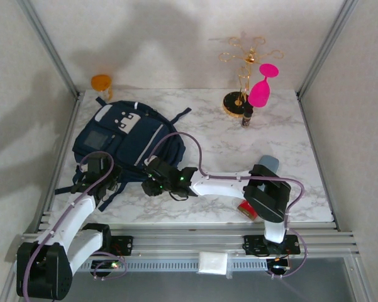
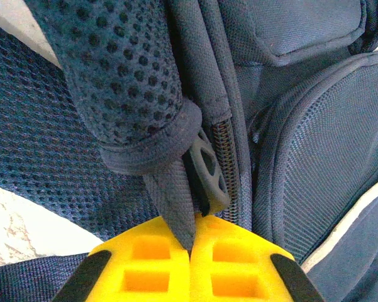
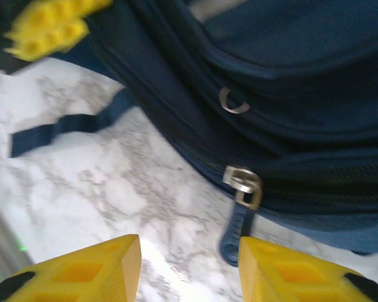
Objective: Pack the student bag
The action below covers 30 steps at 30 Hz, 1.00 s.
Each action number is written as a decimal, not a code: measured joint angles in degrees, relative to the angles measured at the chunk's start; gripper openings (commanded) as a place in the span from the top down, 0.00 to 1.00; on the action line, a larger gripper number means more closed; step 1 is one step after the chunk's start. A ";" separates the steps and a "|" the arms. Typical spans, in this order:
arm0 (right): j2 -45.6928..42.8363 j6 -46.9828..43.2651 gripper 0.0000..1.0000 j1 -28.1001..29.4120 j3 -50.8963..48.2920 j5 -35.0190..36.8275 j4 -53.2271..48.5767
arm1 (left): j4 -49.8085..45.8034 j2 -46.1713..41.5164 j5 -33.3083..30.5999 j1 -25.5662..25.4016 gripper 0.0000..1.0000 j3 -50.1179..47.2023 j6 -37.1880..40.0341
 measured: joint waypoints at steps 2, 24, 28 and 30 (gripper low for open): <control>0.87 0.52 0.54 0.02 0.94 1.75 -2.93 | 0.04 0.42 0.00 0.00 1.00 0.00 0.00; 9.31 2.36 0.99 -0.57 12.33 9.90 -12.79 | 0.04 1.42 -0.68 0.09 1.00 0.00 0.04; 5.84 2.25 1.00 -1.33 8.13 9.46 -12.26 | 0.04 2.19 -0.66 0.24 1.00 0.00 0.04; 4.68 2.23 1.00 -2.03 6.82 9.05 -11.15 | -0.07 2.38 -0.79 0.50 1.00 0.11 0.39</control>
